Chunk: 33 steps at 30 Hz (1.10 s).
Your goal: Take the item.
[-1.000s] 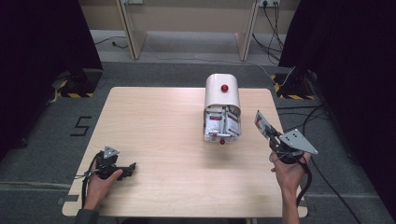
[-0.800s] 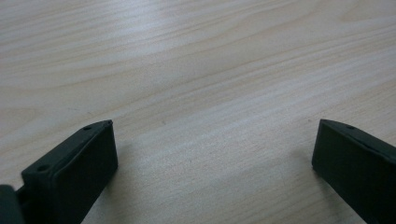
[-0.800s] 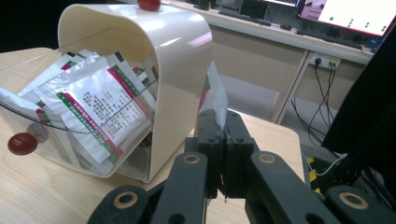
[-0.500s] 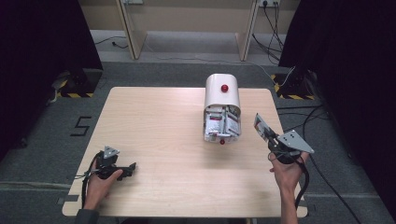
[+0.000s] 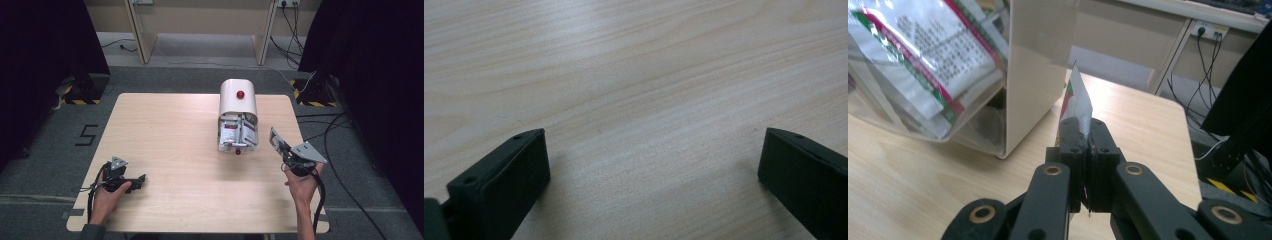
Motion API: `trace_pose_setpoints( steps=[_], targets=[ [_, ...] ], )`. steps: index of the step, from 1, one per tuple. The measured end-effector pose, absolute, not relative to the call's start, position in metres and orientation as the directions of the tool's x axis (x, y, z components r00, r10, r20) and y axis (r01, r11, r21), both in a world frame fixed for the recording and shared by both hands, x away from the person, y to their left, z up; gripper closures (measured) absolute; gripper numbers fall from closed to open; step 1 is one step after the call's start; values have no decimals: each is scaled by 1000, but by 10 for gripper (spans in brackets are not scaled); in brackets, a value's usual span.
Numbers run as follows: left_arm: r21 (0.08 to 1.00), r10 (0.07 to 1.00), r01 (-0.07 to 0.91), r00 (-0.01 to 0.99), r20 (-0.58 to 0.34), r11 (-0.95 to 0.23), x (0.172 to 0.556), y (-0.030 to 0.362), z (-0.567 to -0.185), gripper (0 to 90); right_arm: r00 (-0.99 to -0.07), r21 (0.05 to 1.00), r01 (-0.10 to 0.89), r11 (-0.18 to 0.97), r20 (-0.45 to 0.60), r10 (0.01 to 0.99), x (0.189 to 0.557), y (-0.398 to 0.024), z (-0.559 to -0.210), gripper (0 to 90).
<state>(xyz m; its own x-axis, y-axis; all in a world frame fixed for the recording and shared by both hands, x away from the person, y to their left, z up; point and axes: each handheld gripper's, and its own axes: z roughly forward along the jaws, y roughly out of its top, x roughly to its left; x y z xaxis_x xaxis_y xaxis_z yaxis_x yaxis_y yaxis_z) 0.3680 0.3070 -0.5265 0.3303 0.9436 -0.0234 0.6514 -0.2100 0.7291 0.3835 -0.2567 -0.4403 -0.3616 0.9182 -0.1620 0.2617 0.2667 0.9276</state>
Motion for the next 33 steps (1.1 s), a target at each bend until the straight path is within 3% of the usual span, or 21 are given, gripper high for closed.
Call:
trace_pose_setpoints(
  steps=[33],
  targets=[
    [729, 944, 651, 330, -23, -210, 368, 307, -527, 0, -407, 882, 358, 308, -149, 901, 393, -243, -483, 880]
  ],
)
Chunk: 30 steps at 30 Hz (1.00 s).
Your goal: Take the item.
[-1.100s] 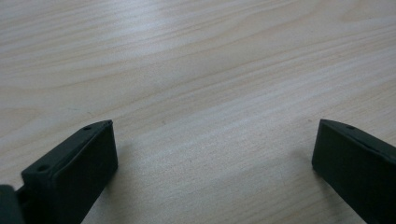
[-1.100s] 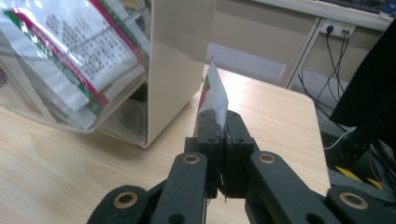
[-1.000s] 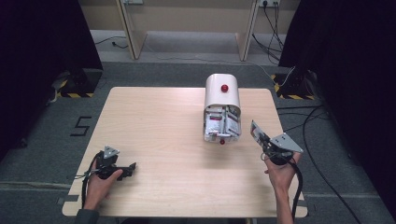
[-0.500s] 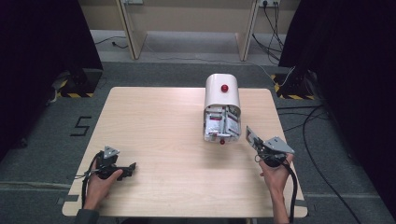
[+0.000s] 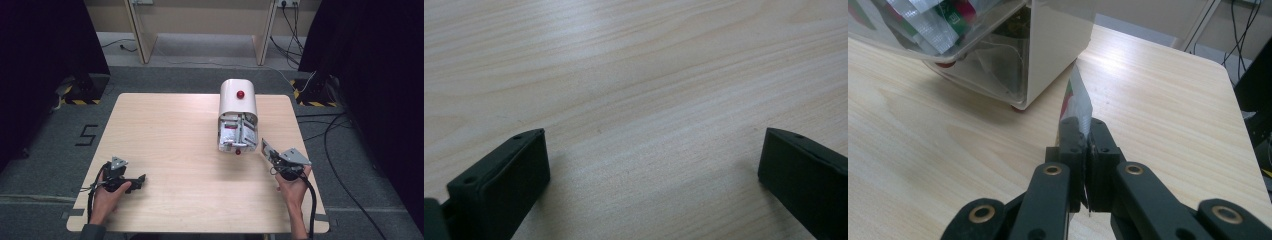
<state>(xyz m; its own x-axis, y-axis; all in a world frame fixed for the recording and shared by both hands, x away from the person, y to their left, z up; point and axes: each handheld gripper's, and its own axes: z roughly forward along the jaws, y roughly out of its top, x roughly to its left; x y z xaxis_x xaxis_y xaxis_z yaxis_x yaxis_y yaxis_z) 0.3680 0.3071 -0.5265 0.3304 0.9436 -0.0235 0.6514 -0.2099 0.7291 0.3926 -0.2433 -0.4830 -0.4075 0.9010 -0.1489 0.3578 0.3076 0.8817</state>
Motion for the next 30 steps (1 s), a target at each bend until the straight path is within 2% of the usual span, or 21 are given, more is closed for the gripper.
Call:
trace_pose_setpoints(
  steps=[17, 22, 30],
  targets=[
    [729, 944, 651, 330, -23, -210, 368, 307, -526, 0, -395, 877, 395, 273, -107, 913, 395, -251, -492, 874],
    [729, 944, 651, 330, -23, -210, 368, 307, -527, 0, -380, 881, 411, 235, -69, 922, 396, -255, -496, 860],
    [729, 944, 651, 331, -23, -210, 368, 307, -526, 0, -354, 872, 433, 227, -67, 933, 397, -259, -498, 832]
  ],
)
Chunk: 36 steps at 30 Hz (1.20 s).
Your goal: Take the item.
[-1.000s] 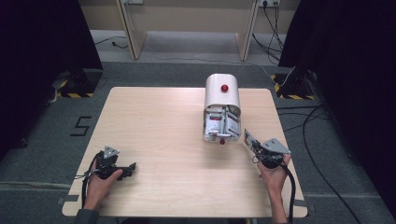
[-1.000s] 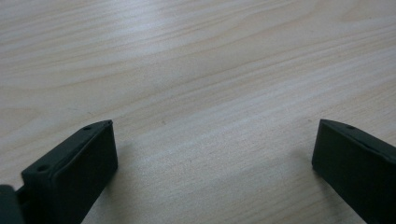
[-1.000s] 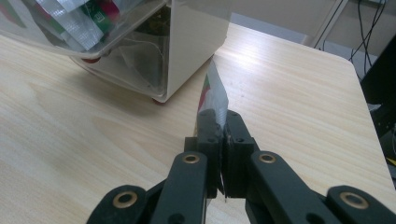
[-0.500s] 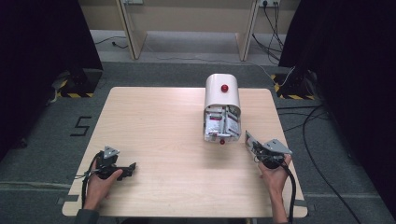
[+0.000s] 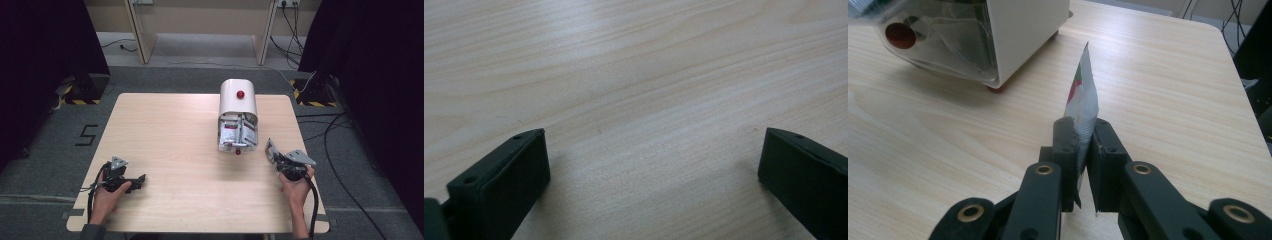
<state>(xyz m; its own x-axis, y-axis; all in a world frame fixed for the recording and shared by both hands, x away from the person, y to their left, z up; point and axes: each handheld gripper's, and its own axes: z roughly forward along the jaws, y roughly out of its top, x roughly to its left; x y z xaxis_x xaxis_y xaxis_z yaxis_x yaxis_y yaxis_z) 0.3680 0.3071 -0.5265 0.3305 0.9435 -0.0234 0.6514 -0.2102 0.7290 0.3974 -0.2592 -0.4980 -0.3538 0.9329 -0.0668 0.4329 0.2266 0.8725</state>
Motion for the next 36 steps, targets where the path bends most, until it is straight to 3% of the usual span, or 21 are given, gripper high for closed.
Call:
trace_pose_setpoints(
  steps=[16, 27, 36],
  targets=[
    [729, 944, 651, 330, -23, -210, 368, 307, -527, 0, -327, 867, 452, 210, -58, 943, 398, -263, -498, 736],
    [729, 944, 651, 330, -24, -210, 368, 307, -527, 0, -291, 839, 484, 247, -111, 950, 399, -267, -499, 650],
    [729, 944, 651, 330, -23, -210, 368, 307, -526, 0, -281, 828, 504, 246, -112, 953, 400, -269, -501, 627]
  ],
)
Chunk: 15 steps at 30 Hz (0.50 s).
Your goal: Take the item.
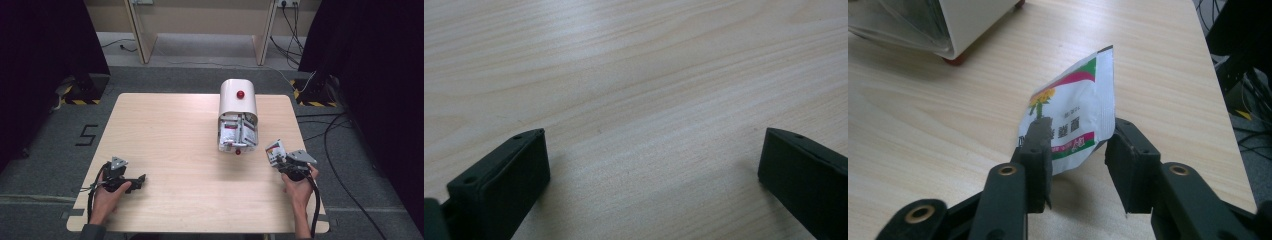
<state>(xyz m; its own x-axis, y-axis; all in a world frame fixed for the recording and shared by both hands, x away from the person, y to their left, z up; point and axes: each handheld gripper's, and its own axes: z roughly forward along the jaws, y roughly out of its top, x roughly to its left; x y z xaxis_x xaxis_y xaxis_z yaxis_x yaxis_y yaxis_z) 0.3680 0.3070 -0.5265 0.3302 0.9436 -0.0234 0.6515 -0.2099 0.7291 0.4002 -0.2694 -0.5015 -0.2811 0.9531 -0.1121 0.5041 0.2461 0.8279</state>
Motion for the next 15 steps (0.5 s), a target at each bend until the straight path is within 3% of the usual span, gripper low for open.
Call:
trace_pose_setpoints(
  steps=[15],
  targets=[
    [729, 944, 651, 330, -23, -210, 368, 307, -526, 0, -235, 828, 519, 213, -102, 967, 401, -277, -502, 519]
  ],
)
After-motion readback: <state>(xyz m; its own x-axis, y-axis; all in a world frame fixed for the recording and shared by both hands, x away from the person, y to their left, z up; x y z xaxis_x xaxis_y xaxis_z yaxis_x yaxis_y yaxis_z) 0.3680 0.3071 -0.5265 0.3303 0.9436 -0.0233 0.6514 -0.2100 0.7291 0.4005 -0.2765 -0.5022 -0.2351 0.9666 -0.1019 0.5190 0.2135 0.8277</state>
